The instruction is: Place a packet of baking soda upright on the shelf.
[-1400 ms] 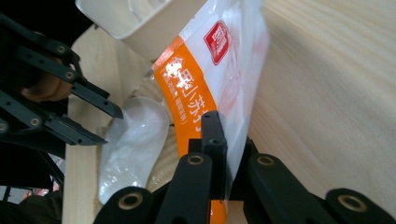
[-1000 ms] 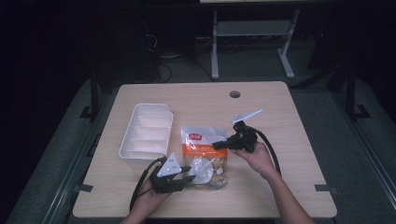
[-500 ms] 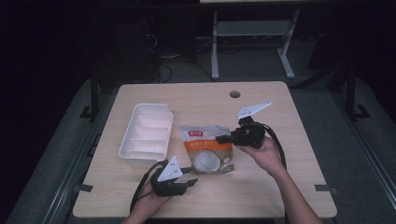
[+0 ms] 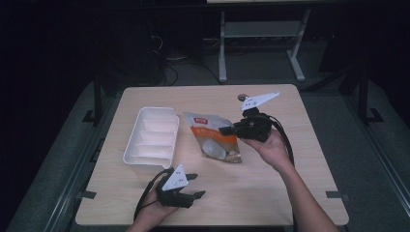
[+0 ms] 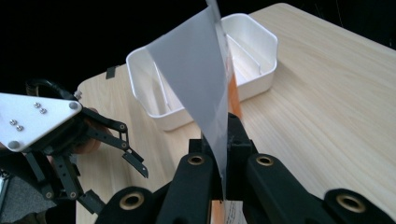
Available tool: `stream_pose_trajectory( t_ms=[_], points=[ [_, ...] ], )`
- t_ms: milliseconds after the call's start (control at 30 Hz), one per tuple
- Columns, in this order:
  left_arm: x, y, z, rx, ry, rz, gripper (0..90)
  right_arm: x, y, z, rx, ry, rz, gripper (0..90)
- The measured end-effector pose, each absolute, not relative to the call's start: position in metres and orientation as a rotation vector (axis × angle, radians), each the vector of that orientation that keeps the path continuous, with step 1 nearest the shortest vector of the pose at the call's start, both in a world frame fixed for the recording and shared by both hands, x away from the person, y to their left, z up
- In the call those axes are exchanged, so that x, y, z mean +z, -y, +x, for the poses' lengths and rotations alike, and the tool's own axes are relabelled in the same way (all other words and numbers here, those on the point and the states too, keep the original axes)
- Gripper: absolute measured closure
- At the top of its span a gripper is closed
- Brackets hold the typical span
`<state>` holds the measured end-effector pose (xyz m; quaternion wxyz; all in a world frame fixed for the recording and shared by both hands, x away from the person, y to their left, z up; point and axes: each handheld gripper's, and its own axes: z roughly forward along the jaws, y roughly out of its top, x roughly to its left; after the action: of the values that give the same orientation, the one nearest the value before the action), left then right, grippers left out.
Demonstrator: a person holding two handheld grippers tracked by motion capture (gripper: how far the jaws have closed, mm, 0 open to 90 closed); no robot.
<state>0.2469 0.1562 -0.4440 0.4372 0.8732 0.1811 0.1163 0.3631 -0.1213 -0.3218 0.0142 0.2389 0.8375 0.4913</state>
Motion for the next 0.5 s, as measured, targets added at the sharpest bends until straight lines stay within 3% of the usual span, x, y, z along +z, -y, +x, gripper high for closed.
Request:
stream_pose_trajectory(
  t_ms=[500],
  points=[
    [-0.447,-0.161,0.243,0.285,-0.440,2.185,29.1,-0.299,0.093,0.369,1.517,-2.604,0.676,89.9]
  ],
)
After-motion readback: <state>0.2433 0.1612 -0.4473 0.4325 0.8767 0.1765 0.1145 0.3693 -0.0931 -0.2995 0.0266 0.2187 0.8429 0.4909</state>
